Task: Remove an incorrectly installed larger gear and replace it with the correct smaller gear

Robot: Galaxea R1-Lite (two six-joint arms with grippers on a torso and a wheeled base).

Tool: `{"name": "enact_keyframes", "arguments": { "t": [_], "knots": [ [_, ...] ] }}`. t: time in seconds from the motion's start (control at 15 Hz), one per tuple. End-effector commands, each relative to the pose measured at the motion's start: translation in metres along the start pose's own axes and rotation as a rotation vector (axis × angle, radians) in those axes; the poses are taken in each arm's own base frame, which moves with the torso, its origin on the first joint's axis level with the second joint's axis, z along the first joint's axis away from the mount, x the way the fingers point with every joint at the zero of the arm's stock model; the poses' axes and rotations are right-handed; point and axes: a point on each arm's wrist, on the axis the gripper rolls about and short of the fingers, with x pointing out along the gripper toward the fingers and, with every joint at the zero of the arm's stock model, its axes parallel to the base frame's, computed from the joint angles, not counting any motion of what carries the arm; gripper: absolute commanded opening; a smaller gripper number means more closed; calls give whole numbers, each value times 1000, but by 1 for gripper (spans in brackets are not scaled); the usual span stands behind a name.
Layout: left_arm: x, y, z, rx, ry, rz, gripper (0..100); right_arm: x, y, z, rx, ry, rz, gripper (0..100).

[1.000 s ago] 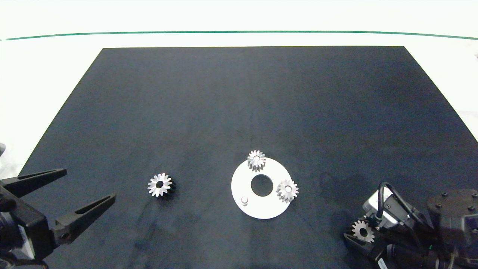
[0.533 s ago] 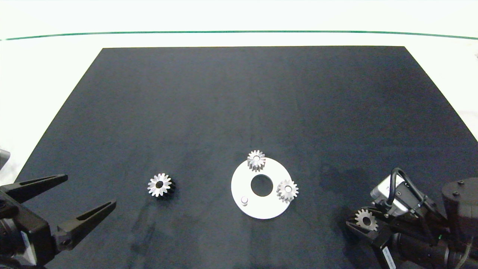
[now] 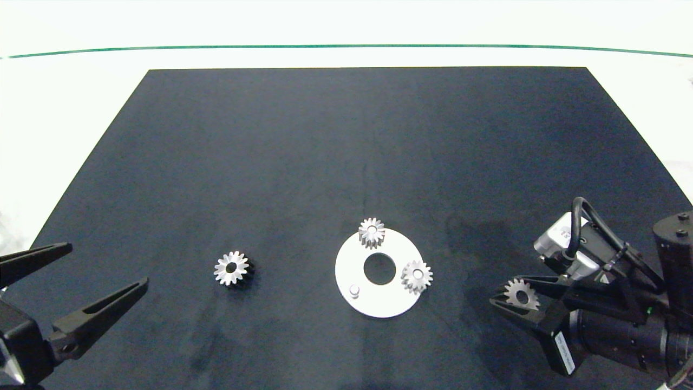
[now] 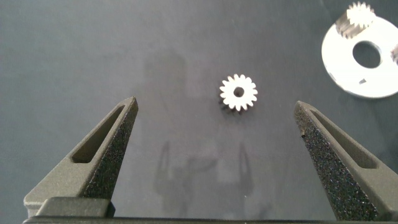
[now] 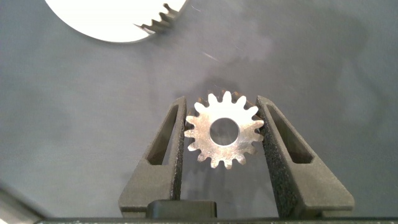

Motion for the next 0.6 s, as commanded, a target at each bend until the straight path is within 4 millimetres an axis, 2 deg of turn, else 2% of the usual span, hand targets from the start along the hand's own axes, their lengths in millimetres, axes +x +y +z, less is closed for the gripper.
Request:
{"name": "enact_keyframes", "arguments": {
  "t": [0.07,0.4,0.6],
  "knots": [
    [-22,3,2,-6,-83,42,100,4,17,22,-12,-7,70,19],
    [-42,4,-1,-9,-150,97,100,32,45,35,-57,39,140,19],
    [-49,4,-3,-9,-167,102,100,46,55,42,-70,49,152,19]
  ]
}}
